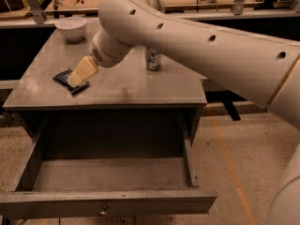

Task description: Place rxbar blueberry into top drawer

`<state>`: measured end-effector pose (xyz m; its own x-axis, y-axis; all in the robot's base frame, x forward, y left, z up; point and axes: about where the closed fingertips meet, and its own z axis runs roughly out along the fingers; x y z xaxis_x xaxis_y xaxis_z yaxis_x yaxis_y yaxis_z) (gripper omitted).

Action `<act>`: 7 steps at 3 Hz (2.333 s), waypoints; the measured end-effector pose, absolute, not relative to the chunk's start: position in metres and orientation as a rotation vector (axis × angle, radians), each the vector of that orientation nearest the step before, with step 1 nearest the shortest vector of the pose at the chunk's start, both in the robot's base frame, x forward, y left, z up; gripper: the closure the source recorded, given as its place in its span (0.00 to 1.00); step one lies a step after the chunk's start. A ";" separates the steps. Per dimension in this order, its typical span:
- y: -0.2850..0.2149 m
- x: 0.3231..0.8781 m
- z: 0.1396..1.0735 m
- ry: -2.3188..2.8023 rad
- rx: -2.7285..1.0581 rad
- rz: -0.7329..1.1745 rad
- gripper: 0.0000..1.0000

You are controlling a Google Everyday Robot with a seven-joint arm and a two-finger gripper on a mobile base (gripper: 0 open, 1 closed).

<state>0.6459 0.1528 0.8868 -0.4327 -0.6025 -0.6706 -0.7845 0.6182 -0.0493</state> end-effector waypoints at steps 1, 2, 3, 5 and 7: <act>0.178 0.652 0.874 2.134 -1.100 0.422 0.00; 0.200 0.657 0.862 2.117 -1.115 0.435 0.15; 0.219 0.657 0.848 2.121 -1.131 0.447 0.36; 0.243 0.656 0.831 2.126 -1.177 0.462 0.54; 0.244 0.656 0.833 2.127 -1.178 0.461 0.99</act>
Offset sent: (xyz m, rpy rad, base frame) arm 0.0200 0.0736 -0.0375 0.0691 -0.0247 0.0747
